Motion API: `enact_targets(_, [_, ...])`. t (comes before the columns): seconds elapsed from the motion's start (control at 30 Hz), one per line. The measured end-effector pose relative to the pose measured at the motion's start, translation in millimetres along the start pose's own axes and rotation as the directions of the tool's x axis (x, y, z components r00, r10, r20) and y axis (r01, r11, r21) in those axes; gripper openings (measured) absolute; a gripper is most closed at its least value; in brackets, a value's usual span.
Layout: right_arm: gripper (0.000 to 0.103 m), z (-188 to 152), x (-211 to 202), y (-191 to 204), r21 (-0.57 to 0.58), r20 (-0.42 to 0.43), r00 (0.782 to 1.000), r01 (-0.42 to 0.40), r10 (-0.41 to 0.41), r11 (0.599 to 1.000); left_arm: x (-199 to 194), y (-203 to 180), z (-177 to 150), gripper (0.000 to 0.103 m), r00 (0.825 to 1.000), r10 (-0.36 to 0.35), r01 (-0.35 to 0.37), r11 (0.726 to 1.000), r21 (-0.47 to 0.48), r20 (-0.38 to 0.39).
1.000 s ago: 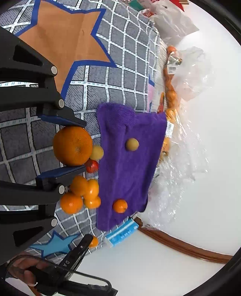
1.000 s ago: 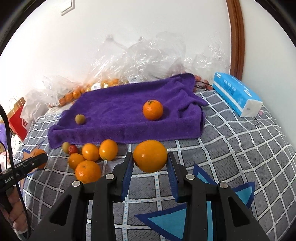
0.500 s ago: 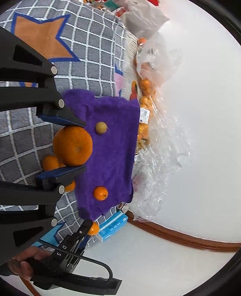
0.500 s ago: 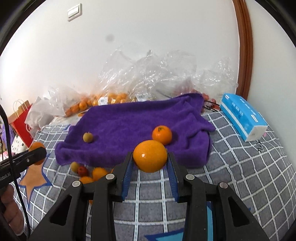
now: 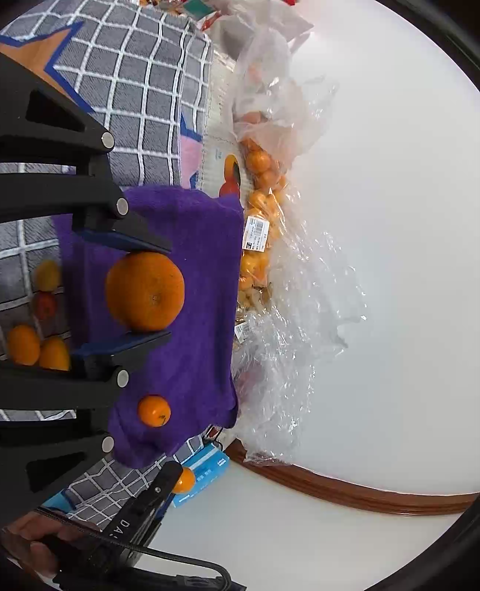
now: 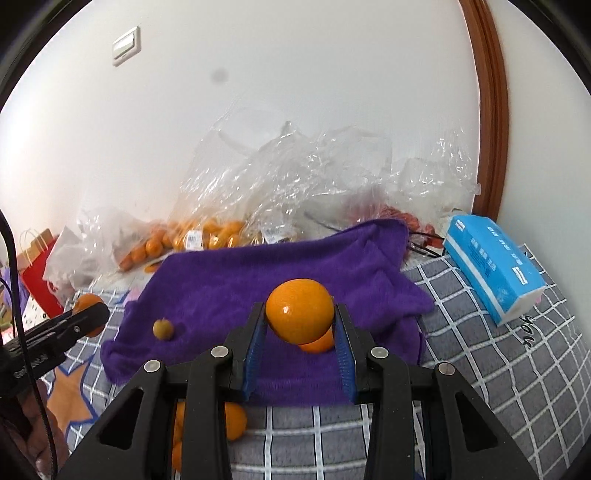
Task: Organize fruits
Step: 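Carry both held oranges up and over onto the purple towel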
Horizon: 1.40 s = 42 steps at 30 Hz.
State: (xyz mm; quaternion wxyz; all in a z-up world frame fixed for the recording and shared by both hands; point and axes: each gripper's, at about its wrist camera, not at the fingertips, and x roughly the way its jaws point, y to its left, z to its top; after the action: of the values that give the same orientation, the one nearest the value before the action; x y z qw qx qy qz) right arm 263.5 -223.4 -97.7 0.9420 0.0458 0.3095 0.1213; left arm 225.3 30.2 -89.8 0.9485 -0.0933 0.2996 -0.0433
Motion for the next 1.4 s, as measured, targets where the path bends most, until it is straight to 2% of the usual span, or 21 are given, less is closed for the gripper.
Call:
enact_targets(0.2, [0.036, -12, 25, -10, 0.028, -0.030, 1.000, 0.000, 0.000, 1.000, 18, 14, -14, 0.038, 1.000, -0.011, 0.010, 0.999, -0.051, -0.017])
enact_targets(0.33, [0.036, -17, 37, -16, 0.043, -0.062, 0.998, 0.009, -0.006, 0.999, 21, 17, -16, 0.038, 1.000, -0.008, 0.007, 0.999, -0.051, -0.025])
enact_targets(0.5, [0.036, -19, 36, -22, 0.046, -0.047, 0.999, 0.020, -0.018, 0.999, 22, 21, -15, 0.038, 0.999, -0.031, 0.029, 0.997, -0.074, -0.023])
enact_targets(0.73, [0.036, -19, 40, -29, 0.052, -0.049, 0.998, 0.036, -0.033, 0.998, 31, 30, -18, 0.038, 0.998, -0.023, 0.017, 0.994, -0.105, -0.050])
enact_targets(0.93, [0.036, -19, 36, -35, 0.072, -0.034, 0.999, 0.030, -0.028, 0.997, 32, 34, -19, 0.038, 0.999, -0.012, 0.006, 0.993, -0.116, -0.048])
enact_targets(1.4, [0.036, -24, 42, -36, 0.072, -0.060, 0.998, 0.036, -0.031, 0.997, 33, 50, -18, 0.038, 0.999, 0.007, -0.015, 0.983, -0.180, -0.046])
